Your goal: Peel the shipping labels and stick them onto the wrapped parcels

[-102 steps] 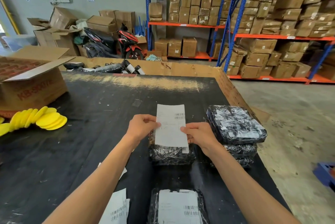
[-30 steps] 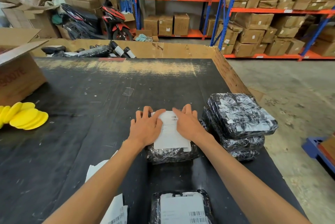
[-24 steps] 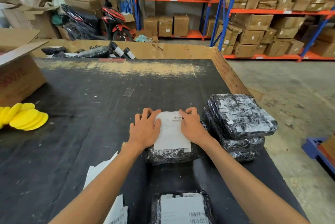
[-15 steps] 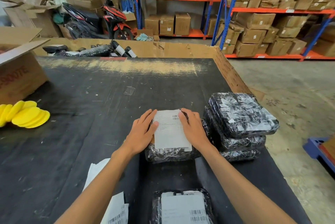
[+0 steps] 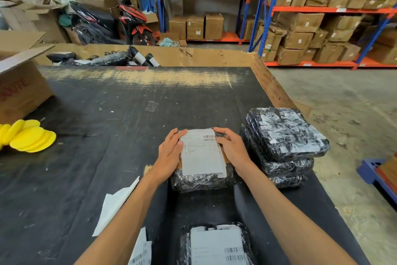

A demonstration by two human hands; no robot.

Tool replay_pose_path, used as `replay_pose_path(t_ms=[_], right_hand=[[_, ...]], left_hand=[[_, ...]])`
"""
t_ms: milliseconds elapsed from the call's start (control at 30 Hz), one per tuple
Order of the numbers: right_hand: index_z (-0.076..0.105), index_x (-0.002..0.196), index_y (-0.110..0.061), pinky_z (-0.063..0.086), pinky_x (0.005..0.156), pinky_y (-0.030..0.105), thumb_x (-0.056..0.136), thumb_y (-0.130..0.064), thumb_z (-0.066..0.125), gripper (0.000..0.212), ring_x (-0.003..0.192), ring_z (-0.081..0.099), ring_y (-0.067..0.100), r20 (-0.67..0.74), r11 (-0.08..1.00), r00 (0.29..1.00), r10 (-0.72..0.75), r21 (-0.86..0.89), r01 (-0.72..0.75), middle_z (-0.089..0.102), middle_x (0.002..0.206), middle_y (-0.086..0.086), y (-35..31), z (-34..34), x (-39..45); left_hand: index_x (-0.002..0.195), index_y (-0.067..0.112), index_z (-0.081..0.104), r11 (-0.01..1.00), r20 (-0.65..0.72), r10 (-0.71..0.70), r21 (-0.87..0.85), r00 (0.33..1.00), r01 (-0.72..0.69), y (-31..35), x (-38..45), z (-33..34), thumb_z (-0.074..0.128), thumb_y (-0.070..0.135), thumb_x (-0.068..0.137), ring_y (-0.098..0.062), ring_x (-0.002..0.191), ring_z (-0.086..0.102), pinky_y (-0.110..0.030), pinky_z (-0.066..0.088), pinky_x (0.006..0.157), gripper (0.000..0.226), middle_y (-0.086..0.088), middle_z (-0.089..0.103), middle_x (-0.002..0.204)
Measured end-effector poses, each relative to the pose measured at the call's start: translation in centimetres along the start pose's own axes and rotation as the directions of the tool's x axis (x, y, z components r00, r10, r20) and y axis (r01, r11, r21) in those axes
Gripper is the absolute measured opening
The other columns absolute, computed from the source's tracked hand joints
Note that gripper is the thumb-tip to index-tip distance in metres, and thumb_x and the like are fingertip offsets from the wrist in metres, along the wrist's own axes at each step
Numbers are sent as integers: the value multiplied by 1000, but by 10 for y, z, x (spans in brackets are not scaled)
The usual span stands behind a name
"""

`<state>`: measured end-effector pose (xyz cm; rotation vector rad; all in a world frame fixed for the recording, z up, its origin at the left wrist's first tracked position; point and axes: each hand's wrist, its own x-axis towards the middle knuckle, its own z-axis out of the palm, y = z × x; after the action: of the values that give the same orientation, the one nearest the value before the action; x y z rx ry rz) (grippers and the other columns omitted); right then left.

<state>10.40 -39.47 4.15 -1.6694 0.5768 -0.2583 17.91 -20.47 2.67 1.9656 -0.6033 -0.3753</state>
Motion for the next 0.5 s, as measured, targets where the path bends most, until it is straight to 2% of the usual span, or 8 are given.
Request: replay_pose_path(t_ms=[33, 100, 167, 200, 267, 333, 433, 500], right_hand=[[61, 133, -26, 51, 101, 42, 101, -13, 50, 36, 124, 59, 23, 21, 998, 999, -31, -50, 32, 63, 134, 4, 3, -1, -1], [49, 144, -32, 45, 109, 43, 99, -31, 55, 46, 134, 50, 18, 81, 993, 995, -55, -102, 63, 51, 148, -4, 6, -3, -6], [37, 151, -38, 46, 109, 44, 81, -56, 70, 80, 136, 48, 17, 156, 990, 987, -30, -131, 51, 41, 153, -7, 8, -4, -11], [29, 154, -39, 46, 109, 45, 72, -60, 75, 96, 136, 46, 17, 193, 986, 981, -14, -161, 46, 37, 154, -6, 8, -4, -14], [16, 158, -37, 39, 115, 43, 76, -51, 80, 106, 139, 38, 17, 265, 977, 964, -16, -202, 71, 28, 155, -6, 9, -7, -17], [9, 159, -37, 33, 117, 36, 86, -38, 76, 99, 139, 33, 13, 340, 978, 941, 3, -198, 68, 24, 158, -9, 6, -14, -17], [13, 157, -44, 21, 123, 39, 95, -24, 67, 85, 148, 21, 9, 454, 985, 890, 50, -169, 31, 18, 162, -19, 6, -32, -13], [21, 154, -48, 18, 125, 44, 95, -16, 66, 80, 151, 15, 11, 483, 994, 874, 51, -112, 4, 18, 163, -20, 10, -37, -12]], left_hand=[[149, 42, 28, 1000, 59, -6, 12, 998, 5, -1, -1, -3, 32, 41, 104, -17, 149, 3, -42, 12, 121, 45, 23, 7, 159], [154, 41, 11, 998, 200, -34, -53, 979, 45, -1, -4, -11, 47, 45, 99, -8, 149, -1, -32, 17, 117, 66, 24, -9, 160], [154, 43, 2, 997, 281, -37, -50, 959, 53, -4, -4, -17, 64, 51, 87, -2, 148, -2, -35, 15, 121, 91, 25, -18, 158], [154, 43, -1, 998, 313, -43, -21, 949, 53, -4, -4, -20, 69, 51, 82, 0, 147, -3, -36, 14, 122, 100, 24, -21, 157], [153, 44, -4, 997, 393, -72, 5, 917, 76, -4, 0, -27, 78, 50, 74, 5, 142, -1, -32, 16, 120, 115, 26, -25, 155], [151, 49, -6, 995, 469, -90, 12, 879, 95, -3, 3, -34, 85, 50, 64, 6, 139, 1, -28, 18, 117, 125, 29, -28, 153], [150, 50, -7, 996, 503, -87, 38, 860, 79, -4, 5, -39, 85, 38, 67, 5, 139, -1, -27, 15, 114, 125, 28, -28, 154], [150, 50, -9, 997, 506, -83, 42, 858, 71, -6, 5, -40, 86, 37, 65, 5, 139, -2, -28, 14, 116, 128, 28, -29, 154]])
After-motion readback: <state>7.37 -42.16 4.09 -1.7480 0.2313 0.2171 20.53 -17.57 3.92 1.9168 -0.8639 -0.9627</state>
